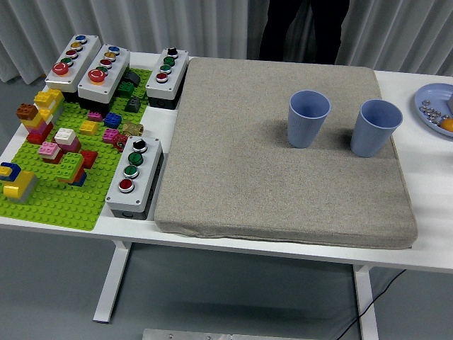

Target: Pick cup pour cup place

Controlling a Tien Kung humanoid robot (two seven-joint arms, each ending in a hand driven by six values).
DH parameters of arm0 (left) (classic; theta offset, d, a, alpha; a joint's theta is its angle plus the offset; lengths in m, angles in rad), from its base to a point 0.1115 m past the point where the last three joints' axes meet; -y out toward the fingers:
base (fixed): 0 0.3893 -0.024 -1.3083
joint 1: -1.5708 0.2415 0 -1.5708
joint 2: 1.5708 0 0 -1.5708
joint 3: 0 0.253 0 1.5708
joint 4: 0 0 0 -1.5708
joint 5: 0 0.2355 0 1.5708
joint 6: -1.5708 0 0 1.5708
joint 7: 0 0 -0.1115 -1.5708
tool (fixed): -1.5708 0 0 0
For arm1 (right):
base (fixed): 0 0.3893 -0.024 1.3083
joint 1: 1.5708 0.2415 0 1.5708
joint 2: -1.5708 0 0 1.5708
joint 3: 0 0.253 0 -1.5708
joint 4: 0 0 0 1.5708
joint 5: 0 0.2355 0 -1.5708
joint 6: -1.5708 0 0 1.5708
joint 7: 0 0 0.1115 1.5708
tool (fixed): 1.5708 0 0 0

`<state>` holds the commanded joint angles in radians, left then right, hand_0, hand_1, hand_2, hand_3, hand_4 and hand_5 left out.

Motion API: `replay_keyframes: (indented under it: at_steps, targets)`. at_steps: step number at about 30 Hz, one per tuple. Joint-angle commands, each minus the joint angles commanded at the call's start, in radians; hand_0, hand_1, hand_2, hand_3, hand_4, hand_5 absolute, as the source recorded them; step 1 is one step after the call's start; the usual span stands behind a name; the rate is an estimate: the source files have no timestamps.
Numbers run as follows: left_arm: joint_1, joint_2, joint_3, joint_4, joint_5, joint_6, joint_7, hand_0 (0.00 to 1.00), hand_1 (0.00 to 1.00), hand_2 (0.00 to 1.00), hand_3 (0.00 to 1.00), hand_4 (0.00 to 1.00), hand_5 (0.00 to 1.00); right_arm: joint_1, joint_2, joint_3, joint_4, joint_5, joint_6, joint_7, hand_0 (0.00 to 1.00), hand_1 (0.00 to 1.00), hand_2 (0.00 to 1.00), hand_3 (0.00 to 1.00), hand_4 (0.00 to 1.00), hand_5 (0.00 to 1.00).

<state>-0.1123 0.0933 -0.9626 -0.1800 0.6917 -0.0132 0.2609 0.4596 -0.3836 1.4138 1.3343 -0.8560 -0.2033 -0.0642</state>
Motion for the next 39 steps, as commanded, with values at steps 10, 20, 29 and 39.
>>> replay_keyframes:
  at_steps: [10,20,29,39]
  targets:
    - [-0.002,-0.004,0.001,0.0,0.004,-0.002,-0.002,0.766,0.8,0.844,0.754,0.511,0.954,-0.21,0.001,0.021,0.104,-0.017,0.001,0.006,0.908,0.837,0.913,0.898,0.889,0.291]
    - [-0.006,-0.01,0.016,0.0,0.0,-0.007,0.0,0.767,0.797,0.844,0.756,0.51,0.954,-0.294,0.071,-0.054,0.08,0.012,-0.115,0.101,0.897,0.828,0.91,0.898,0.884,0.3]
    - [-0.009,-0.011,0.024,0.0,-0.005,-0.008,0.001,0.767,0.797,0.844,0.755,0.51,0.955,-0.286,0.124,-0.2,-0.004,0.094,-0.308,0.27,0.89,0.817,0.899,0.899,0.881,0.295]
    - [-0.007,-0.011,0.027,0.0,-0.002,-0.011,0.004,0.767,0.796,0.843,0.755,0.51,0.956,-0.286,0.131,-0.303,-0.001,0.117,-0.364,0.318,0.89,0.826,0.901,0.902,0.87,0.29]
